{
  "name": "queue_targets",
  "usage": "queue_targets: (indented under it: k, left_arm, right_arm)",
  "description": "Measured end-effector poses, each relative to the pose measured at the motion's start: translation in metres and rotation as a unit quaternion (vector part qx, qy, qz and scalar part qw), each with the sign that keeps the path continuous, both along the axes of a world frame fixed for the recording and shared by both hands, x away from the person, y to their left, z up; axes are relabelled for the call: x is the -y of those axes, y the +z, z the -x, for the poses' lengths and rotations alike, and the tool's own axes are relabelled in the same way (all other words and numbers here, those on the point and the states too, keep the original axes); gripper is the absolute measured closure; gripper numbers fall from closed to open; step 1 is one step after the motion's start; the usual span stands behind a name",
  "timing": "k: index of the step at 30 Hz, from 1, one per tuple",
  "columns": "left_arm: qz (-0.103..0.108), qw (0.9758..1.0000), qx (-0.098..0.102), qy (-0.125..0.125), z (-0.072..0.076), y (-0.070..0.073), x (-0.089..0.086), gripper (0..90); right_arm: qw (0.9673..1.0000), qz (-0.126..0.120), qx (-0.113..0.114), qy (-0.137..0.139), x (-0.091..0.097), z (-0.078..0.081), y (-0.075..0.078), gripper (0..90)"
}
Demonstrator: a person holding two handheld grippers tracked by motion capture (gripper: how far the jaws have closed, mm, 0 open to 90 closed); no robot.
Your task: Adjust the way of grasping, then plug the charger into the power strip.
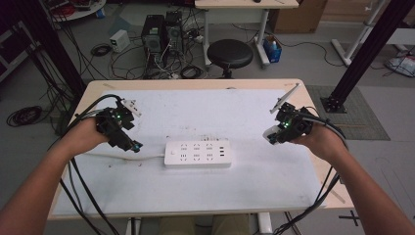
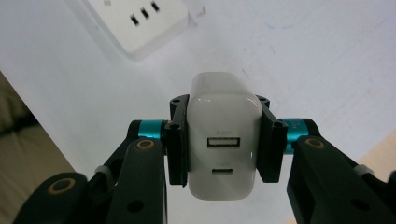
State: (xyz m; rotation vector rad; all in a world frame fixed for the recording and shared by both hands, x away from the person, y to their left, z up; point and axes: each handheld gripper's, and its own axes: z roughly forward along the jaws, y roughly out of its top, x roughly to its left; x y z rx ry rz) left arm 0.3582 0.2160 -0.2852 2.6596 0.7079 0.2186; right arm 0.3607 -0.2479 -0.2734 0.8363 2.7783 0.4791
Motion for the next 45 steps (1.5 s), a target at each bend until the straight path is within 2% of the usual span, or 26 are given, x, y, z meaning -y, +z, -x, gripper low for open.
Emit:
queue_targets:
  k: [1, 2, 4, 5, 7, 10, 11, 13, 18, 19, 20, 21, 22, 26, 29, 31, 36, 39, 40, 43, 45]
  left_arm:
    - [-0.006, 1.0000, 0.002, -0.003, 0.000, 0.001, -0.002, 21.7]
    - [-0.002, 1.0000, 0.003, 0.003, 0.001, 0.000, -0.002, 21.7]
    - [-0.006, 1.0000, 0.005, -0.001, 0.002, 0.000, -0.005, 21.6]
    - [-0.021, 0.9997, 0.008, -0.010, 0.002, 0.000, -0.007, 21.7]
    - [-0.028, 0.9995, 0.013, -0.010, 0.003, 0.000, -0.009, 21.7]
    - [-0.017, 0.9997, 0.016, -0.005, 0.005, 0.000, -0.010, 21.7]
    - [-0.027, 0.9994, 0.015, -0.016, 0.004, 0.001, -0.010, 21.7]
    - [-0.034, 0.9992, 0.015, -0.017, 0.005, 0.001, -0.009, 21.7]
    - [-0.033, 0.9992, 0.017, -0.012, 0.007, 0.001, -0.008, 21.7]
    - [-0.024, 0.9995, 0.019, -0.004, 0.009, 0.001, -0.007, 21.7]
    - [-0.020, 0.9996, 0.019, -0.002, 0.009, 0.001, -0.007, 21.7]
    - [-0.034, 0.9992, 0.018, -0.012, 0.008, 0.003, -0.008, 21.7]
    - [-0.030, 0.9993, 0.020, -0.007, 0.008, 0.002, -0.008, 21.7]
    - [-0.047, 0.9986, 0.022, -0.010, 0.008, -0.003, -0.006, 21.7]
    - [-0.045, 0.9987, 0.021, -0.011, 0.009, -0.006, -0.005, 21.7]
    - [-0.029, 0.9994, 0.014, -0.014, 0.009, -0.010, -0.003, 21.7]
    - [-0.030, 0.9990, 0.009, -0.031, 0.008, -0.013, 0.000, 21.7]
    - [-0.034, 0.9988, 0.015, -0.032, 0.006, -0.014, 0.003, 21.6]
    - [-0.034, 0.9988, 0.015, -0.033, 0.006, -0.015, 0.003, 21.7]
    - [-0.030, 0.9988, 0.018, -0.035, 0.006, -0.016, 0.003, 21.7]
    - [-0.024, 0.9991, 0.024, -0.026, 0.007, -0.018, 0.002, 21.6]
  right_arm:
    - [1.0000, 0.005, 0.000, 0.001, 0.000, 0.000, 0.000, 62.0]
    - [1.0000, 0.007, 0.000, -0.003, 0.001, 0.000, 0.001, 62.0]
    - [1.0000, 0.001, -0.002, -0.009, 0.004, -0.001, 0.003, 62.0]
    - [1.0000, -0.001, -0.003, -0.009, 0.005, -0.002, 0.003, 62.0]
    - [0.9999, 0.001, -0.005, -0.011, 0.006, -0.001, 0.002, 61.9]
    - [0.9999, -0.001, -0.009, -0.013, 0.008, 0.001, 0.000, 61.9]
    - [0.9997, -0.004, -0.014, -0.020, 0.009, 0.001, -0.001, 61.9]
    - [0.9993, -0.005, -0.020, -0.030, 0.009, 0.001, -0.002, 61.9]
    - [0.9997, -0.011, -0.015, -0.018, 0.002, 0.003, -0.004, 61.9]
    - [0.9997, -0.011, -0.015, -0.018, 0.002, 0.003, -0.004, 61.9]
    - [0.9997, -0.013, -0.015, -0.013, -0.004, 0.004, -0.004, 61.9]
    - [0.9997, -0.013, -0.015, -0.013, -0.004, 0.004, -0.004, 61.9]
    - [0.9997, -0.014, -0.015, -0.009, -0.006, 0.003, -0.004, 61.9]
    - [0.9997, -0.011, -0.022, -0.005, -0.020, 0.001, -0.005, 61.9]
    - [0.9996, -0.009, -0.027, 0.005, -0.031, -0.004, -0.007, 61.9]
    - [0.9995, -0.016, -0.025, 0.013, -0.038, -0.007, -0.008, 61.9]
    - [0.9991, -0.024, -0.020, 0.027, -0.053, -0.014, -0.012, 61.9]
    - [0.9987, -0.023, -0.018, 0.041, -0.068, -0.022, -0.017, 61.9]
    - [0.9981, -0.022, -0.018, 0.055, -0.073, -0.024, -0.018, 61.9]
    - [0.9970, -0.008, -0.020, 0.074, -0.091, -0.029, -0.023, 61.9]
    - [0.9963, 0.000, -0.020, 0.084, -0.103, -0.032, -0.025, 61.9]
